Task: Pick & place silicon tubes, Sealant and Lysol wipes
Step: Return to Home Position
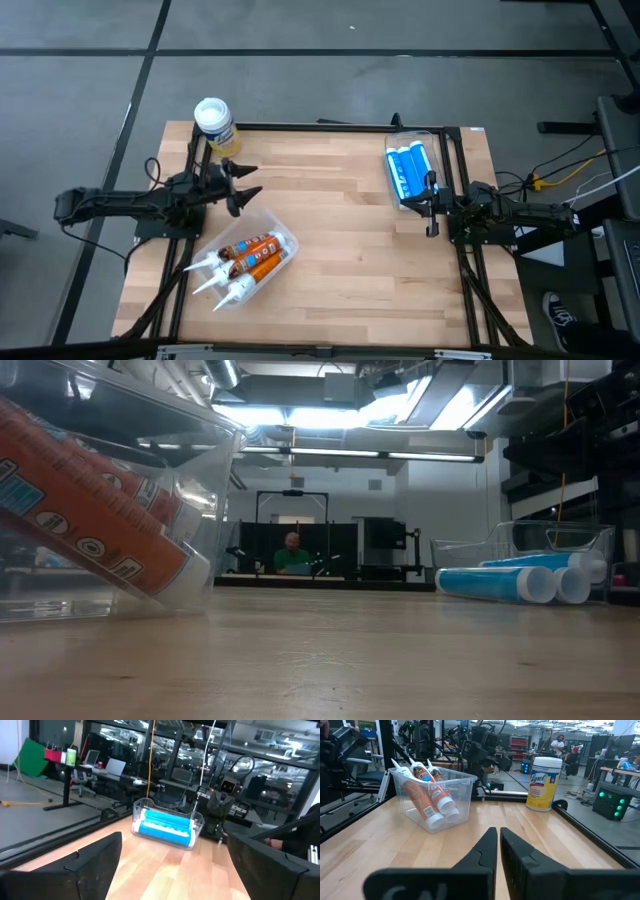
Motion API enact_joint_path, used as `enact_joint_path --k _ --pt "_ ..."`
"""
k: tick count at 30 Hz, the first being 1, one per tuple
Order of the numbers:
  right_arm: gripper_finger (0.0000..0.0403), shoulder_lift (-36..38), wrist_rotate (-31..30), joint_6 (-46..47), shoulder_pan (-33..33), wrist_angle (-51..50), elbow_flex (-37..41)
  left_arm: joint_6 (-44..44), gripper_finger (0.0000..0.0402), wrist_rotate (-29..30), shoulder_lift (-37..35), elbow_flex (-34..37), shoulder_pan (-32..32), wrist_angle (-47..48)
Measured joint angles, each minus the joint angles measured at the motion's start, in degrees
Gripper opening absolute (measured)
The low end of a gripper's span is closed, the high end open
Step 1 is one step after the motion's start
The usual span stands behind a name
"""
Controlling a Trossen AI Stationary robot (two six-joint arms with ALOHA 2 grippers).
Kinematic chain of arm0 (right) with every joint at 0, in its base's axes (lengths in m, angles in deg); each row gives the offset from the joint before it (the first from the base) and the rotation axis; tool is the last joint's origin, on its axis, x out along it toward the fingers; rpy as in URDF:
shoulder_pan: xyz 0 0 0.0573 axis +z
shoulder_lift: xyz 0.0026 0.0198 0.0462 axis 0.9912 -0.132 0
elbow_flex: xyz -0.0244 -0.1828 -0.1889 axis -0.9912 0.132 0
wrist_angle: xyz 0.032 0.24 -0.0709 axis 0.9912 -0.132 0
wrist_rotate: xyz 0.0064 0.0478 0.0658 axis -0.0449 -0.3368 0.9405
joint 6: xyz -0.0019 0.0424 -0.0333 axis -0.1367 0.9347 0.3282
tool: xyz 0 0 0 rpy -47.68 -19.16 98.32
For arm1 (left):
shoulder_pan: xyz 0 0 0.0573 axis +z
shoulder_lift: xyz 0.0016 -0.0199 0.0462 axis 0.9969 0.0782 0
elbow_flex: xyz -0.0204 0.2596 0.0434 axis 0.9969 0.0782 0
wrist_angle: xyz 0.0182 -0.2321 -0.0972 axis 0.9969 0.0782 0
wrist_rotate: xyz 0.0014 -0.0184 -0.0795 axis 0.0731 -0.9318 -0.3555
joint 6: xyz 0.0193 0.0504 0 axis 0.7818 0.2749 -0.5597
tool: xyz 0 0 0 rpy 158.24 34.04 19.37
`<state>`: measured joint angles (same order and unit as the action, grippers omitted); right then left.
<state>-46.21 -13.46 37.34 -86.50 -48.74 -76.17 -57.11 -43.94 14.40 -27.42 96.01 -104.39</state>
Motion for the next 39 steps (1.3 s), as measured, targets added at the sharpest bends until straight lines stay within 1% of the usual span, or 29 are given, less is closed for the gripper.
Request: enact_joint_path --k 5,7,11,15,18,21,26,29,36,39 --pt "0.0025 0.0 0.0 0.0 -0.01 0.0 0.0 0.97 0.0358 0.02 -5.48 -0.01 0.2 4.17" --pt "0.0025 0.01 0.0 0.0 0.01 0.01 -0.02 3.56 0.0357 0.02 -7.9 -0.01 0.28 6.0" --pt "0.0025 0.01 0.0 0.0 0.01 0.01 -0.02 9.12 0.0358 0.02 -13.3 -0.01 0.28 12.04" --pt "0.0025 0.01 0.0 0.0 0.0 0.01 -0.01 10.59 0.0357 0.48 -18.88 -0.01 0.28 19.31" --pt "0.0025 0.0 0.0 0.0 0.0 0.01 0.0 11.09 0.0358 2.36 -23.0 -0.01 0.28 24.44" --pt "0.0025 -0.01 0.02 0.0 -0.01 0.0 0.0 11.14 0.0358 4.63 -23.86 -0.02 0.28 27.1" --pt "0.0025 0.01 0.0 0.0 0.01 -0.01 0.0 10.65 0.0358 4.44 -23.86 -0.03 0.28 27.12" --pt "0.0025 0.01 0.01 0.0 -0.01 0.01 0.0 10.94 0.0358 2.47 -23.86 -0.03 0.04 27.28" --pt "0.0025 0.01 0.0 0.0 0.01 0.01 0.0 14.55 0.0358 -8.93 -23.87 -0.03 0.0 29.19" --pt "0.0025 0.01 0.0 0.0 0.0 0.0 0.0 14.38 0.0357 -10.07 -23.88 -0.03 0.0 29.0"
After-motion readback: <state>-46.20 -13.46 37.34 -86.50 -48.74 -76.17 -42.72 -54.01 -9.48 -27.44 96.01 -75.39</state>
